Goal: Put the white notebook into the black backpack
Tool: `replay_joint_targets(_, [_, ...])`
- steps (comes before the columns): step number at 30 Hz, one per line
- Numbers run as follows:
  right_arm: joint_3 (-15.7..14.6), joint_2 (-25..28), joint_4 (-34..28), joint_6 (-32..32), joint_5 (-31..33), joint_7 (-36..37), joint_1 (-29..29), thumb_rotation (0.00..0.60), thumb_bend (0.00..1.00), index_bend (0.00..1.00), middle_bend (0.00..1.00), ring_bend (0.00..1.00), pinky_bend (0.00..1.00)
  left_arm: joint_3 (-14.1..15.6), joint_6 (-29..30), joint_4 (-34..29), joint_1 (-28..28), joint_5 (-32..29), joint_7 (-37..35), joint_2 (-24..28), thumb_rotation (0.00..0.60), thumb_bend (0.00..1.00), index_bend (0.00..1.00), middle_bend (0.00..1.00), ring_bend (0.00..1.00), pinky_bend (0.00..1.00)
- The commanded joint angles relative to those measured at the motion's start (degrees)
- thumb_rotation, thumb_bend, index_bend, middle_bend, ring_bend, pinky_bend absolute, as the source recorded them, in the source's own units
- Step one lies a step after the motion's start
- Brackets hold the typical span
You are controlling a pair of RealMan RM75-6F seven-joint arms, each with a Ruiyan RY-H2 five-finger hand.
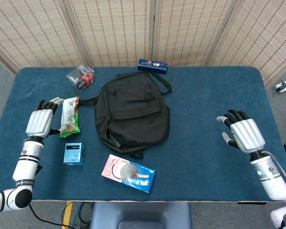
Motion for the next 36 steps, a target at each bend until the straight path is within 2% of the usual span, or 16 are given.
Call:
replay_joint_targets(1, [-0.8,0.46,0.44,2.14,-0.4,1.06,-2.39,0.6,0.35,0.3,0.33,0.18,0.23,2.77,5.41,-1.51,5.29,4.6,-1.87,1.66,0.6,0.28,0.17,0.1,0.15,0.02])
replay_joint_targets(9, [-2.32,0.44,0.91,6.63,-1.93,2.61,-7.69,0.6,0.35,0.3,0.33,0.18,0.23,6.77,13.24,-4.64,14.21,11.89,-2.72,3.92,0.6,0.28,0.18,0.1,0.15,0.02])
replay_joint_targets(19, [-2.76,-0.25,0.35,10.41,-1.29,2.93,-13.13,0.6,0.35,0.3,0.33,0.18,0.23,9.42,23.08,-6.29,23.62,18.69,-0.46,3.11,0.6,0.28,0.19,0.1,0.15,0.0])
replay_joint_targets(25, [-2.86,0.19,-0.87,11.6,-1.07,2.19,-15.46,0.6,0.35,0.3,0.33,0.18,0.23,10.42,25.26,-8.36,27.43,20.42,1.93,3.7,0.6,0.28,0.19,0.1,0.15,0.0])
replay_joint_targets(36, [-2.46,0.59,-1.44,11.72,-2.53,2.31,-17.0,0.6,0.35,0.3,0.33,0.18,0.23,10.56,26.4,-9.37,31.51,25.41,1.88,3.02,0.6,0.28,0.2,0.1,0.15,0.0])
